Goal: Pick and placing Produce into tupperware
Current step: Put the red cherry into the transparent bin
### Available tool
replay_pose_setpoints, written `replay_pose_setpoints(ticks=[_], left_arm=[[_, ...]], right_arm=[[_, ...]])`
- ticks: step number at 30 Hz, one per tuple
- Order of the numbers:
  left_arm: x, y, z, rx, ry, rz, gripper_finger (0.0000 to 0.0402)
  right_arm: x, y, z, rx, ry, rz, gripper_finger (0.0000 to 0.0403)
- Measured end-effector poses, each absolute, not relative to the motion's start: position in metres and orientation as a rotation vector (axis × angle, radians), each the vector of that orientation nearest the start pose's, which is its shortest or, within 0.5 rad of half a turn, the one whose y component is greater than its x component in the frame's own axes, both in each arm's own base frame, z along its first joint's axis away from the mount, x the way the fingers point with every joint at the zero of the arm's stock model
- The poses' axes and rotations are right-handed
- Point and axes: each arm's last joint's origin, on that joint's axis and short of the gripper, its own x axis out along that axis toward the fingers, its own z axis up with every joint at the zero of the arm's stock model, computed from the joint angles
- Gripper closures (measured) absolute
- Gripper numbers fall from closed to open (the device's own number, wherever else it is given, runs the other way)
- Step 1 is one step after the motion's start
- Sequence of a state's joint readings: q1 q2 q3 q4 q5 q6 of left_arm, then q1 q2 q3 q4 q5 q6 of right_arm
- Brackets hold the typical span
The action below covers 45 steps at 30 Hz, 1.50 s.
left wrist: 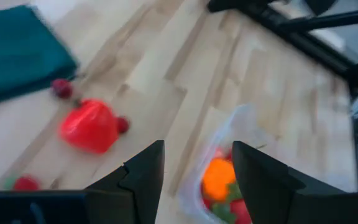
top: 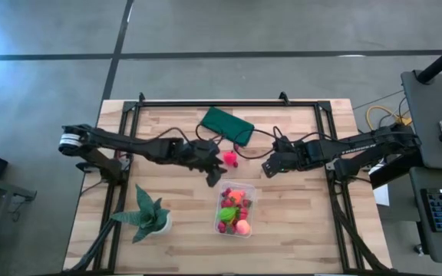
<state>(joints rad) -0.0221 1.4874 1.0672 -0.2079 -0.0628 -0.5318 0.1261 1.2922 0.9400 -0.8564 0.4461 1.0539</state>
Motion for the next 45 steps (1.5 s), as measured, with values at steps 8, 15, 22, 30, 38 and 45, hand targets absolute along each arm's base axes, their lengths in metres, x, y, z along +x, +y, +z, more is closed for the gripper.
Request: replay_pose_setpoints(ticks=[8,15,22,30,38,45], left_arm=[[0.308,-0.002,0.289,-0.497,0.528,0.195,0.0228],[0.295,0.003,0.302,-0.502,0.473,0.221,0.0228],[0.29,0.003,0.3,-0.509,0.478,0.226,0.0228],[0.29,0.003,0.298,-0.51,0.483,0.23,0.0228],[0.289,0.003,0.297,-0.507,0.484,0.231,0.0228],[0.289,0.004,0.297,-0.501,0.48,0.251,0.0228]], right_arm=[[0.244,0.008,0.24,0.734,0.84,-0.746,0.017],[0.273,-0.034,0.214,0.765,0.867,-0.787,0.017],[0.308,-0.083,0.197,0.773,0.964,-0.741,0.017],[0.359,-0.111,0.188,0.694,1.064,-0.681,0.017],[0.386,-0.118,0.175,0.503,1.268,-0.559,0.0171],[0.391,-0.116,0.17,0.289,1.416,-0.384,0.0185]])
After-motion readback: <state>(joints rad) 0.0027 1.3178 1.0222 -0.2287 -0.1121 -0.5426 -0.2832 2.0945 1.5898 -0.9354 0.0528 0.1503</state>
